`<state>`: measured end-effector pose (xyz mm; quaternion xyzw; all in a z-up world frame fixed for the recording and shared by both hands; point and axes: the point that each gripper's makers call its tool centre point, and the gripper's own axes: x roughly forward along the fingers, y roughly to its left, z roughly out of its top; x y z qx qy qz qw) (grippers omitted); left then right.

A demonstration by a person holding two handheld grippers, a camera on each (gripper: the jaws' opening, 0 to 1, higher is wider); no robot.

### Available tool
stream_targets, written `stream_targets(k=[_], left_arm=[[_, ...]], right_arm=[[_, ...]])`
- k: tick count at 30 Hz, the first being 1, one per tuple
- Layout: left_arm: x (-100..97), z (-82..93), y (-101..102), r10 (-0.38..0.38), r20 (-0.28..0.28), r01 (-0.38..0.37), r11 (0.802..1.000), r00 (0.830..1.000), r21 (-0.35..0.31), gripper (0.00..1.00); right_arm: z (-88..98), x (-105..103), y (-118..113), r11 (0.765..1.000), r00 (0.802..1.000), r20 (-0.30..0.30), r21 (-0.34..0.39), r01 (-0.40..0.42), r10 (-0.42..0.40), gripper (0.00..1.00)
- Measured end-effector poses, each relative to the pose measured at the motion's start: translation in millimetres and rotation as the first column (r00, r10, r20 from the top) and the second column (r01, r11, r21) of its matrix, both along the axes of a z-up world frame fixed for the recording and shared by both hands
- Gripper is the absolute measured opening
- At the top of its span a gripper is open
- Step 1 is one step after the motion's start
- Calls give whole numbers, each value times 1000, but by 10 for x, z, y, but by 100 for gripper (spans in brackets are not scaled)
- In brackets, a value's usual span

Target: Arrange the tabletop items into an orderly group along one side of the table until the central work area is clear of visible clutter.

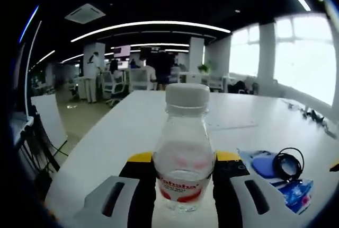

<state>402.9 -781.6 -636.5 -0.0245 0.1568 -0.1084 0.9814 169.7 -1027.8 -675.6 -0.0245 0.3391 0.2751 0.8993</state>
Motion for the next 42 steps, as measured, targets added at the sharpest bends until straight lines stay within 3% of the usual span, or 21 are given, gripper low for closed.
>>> stream_targets(k=[13,27,36,42], left_arm=[[251,-53,59,44,5,-44,999,999,-4,39],[579,-164,91,82,14,-81,996,997,-21,39],[642,-251,184,178,-8,-178,982,984,-56,39],[659,-282,202,201,-13,-201,979,980,-40,39]], right_arm=[[-129,90,-56,1000,999,-33,-7,9,-9,87],[-93,334,-84,999,1000,-1,24,31,-31,87],[-102,391,-76,999,999,5,34,34,-34,87],[-99,395,-88,999,999,6,39,38,-38,87]])
